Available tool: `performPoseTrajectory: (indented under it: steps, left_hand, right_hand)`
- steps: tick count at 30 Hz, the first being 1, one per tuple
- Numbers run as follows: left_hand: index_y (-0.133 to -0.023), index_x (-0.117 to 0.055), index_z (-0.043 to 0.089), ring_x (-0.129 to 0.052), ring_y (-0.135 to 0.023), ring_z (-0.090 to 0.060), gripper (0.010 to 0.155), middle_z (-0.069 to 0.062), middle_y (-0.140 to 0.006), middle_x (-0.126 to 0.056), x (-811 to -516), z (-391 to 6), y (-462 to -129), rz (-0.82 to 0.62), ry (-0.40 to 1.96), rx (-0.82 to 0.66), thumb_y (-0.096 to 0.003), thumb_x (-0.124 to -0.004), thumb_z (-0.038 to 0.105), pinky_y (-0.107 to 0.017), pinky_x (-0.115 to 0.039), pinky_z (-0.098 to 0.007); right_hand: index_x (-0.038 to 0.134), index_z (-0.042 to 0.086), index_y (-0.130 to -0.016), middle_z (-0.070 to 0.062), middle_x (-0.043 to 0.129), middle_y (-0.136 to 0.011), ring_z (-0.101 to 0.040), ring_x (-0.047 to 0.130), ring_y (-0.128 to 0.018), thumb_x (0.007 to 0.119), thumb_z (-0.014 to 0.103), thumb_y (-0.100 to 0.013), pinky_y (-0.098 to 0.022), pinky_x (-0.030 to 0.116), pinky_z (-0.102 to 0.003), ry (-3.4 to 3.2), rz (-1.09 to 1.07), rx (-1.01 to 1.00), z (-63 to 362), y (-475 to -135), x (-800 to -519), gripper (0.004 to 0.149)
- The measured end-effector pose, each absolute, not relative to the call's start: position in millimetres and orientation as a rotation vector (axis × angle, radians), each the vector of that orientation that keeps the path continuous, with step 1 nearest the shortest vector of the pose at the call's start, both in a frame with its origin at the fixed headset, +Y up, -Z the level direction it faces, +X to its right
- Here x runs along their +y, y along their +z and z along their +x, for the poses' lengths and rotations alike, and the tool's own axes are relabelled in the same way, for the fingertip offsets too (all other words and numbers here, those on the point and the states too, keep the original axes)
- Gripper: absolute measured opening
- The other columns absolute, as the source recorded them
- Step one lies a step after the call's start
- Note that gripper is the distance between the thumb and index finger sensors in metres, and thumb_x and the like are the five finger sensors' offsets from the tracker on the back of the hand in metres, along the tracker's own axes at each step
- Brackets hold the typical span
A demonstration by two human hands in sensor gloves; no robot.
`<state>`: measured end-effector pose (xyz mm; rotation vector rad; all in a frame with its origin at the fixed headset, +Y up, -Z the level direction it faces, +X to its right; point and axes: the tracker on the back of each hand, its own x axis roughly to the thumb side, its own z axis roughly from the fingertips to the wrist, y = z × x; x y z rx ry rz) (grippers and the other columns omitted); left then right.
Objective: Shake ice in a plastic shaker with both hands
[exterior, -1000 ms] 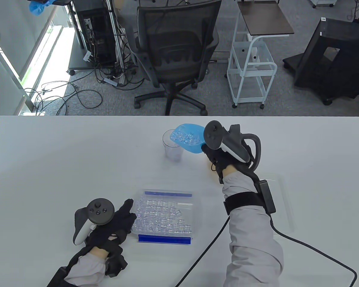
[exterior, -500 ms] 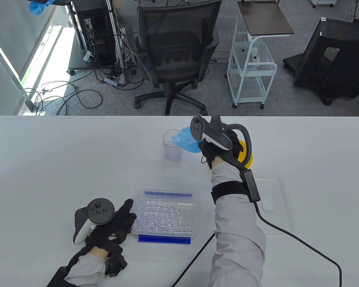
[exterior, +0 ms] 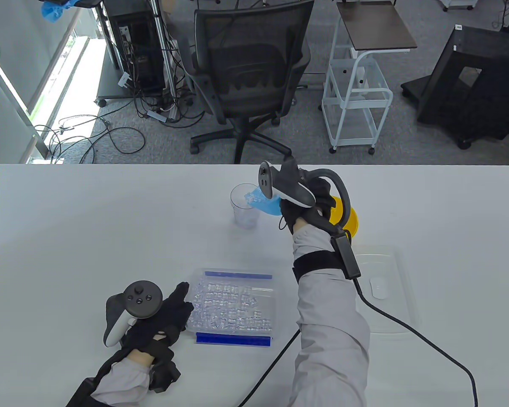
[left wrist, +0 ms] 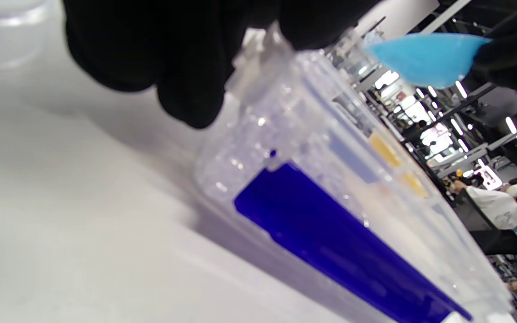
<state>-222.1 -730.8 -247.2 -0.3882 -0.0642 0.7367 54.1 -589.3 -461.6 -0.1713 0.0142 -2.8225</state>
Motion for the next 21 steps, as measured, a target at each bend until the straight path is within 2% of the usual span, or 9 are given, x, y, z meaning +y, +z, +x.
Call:
performPoseTrajectory:
  steps: [21]
  left_hand:
    - [-0.120,-0.045,0.002,-0.095,-0.072,-0.035,0.061,-0.032,-0.099,-0.080,-730.1,-222.0,-247.1,-0.390,0.738,-0.065,-0.0700,-0.067,0.030,-0.055,-0.083,-0.055]
  right_hand:
    - [0.082,0.013,-0.088,-0.015,0.093,-0.073,-0.031,0.096,-0.046,0.093,0.038,-0.042,-0.043,0.079,-0.053,-2.549,-0.214,0.203,30.0,-450.0,-584.4,0.053]
